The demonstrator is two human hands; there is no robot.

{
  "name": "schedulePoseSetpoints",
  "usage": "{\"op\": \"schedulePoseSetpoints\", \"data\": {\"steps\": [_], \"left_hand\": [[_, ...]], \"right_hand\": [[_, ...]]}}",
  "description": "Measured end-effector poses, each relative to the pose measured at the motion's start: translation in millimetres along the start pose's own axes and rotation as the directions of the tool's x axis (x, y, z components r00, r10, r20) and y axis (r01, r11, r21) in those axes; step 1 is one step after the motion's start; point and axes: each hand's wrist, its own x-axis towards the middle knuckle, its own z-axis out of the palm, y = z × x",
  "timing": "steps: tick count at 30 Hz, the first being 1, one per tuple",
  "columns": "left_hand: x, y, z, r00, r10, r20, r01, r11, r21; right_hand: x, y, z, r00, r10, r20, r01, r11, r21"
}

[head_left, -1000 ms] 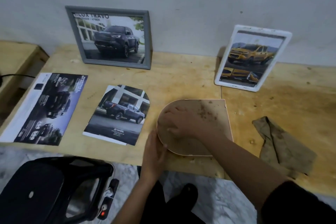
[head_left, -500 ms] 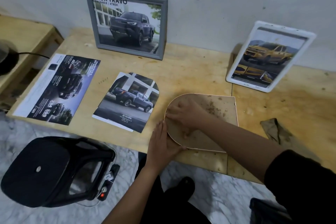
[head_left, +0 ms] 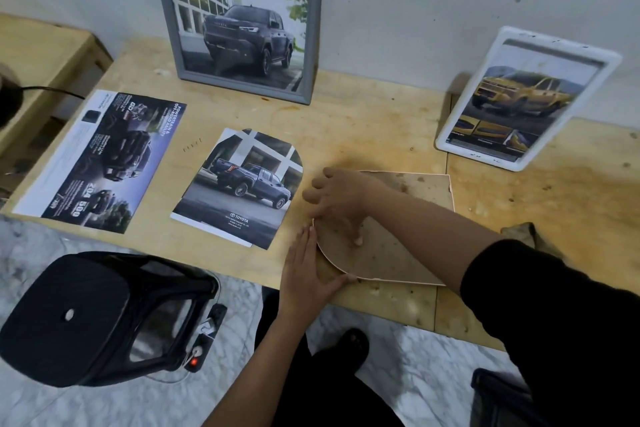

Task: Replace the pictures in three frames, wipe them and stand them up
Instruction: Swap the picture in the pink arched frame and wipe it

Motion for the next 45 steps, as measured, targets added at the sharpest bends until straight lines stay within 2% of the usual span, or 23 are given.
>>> {"op": "schedulePoseSetpoints", "data": {"steps": [6, 14, 20, 29, 45], "left_hand": [[0, 1, 4, 1.000, 0.003, -0.002, -0.003, 1.000, 0.030], [0, 4, 4, 0.999, -0.019, 0.039, 0.016, 0.997, 0.081], [0, 4, 3, 0.999, -0.010, 0.034, 0.007, 0.996, 0.094], [-1, 5, 1, 0.999, -0.006, 0.035, 0.003, 0.995, 0.099], [-1, 4, -2, 0.998, -0.015, 0.067, 0.008, 0.995, 0.097]], "right_hand": [[12, 7, 3, 0.996, -0.082, 0.032, 0.084, 0.995, -0.052], [19, 10, 9, 0.998, -0.051, 0.021, 0.050, 0.998, 0.044], [-6, 12, 13, 0.999, -0.044, 0.018, 0.040, 0.980, 0.196], [-18, 12, 15, 0.994, -0.038, 0.101, 0.035, 0.999, 0.035], [-22, 8, 25, 0.998, -0.027, 0.061, 0.021, 0.995, 0.097]]}}
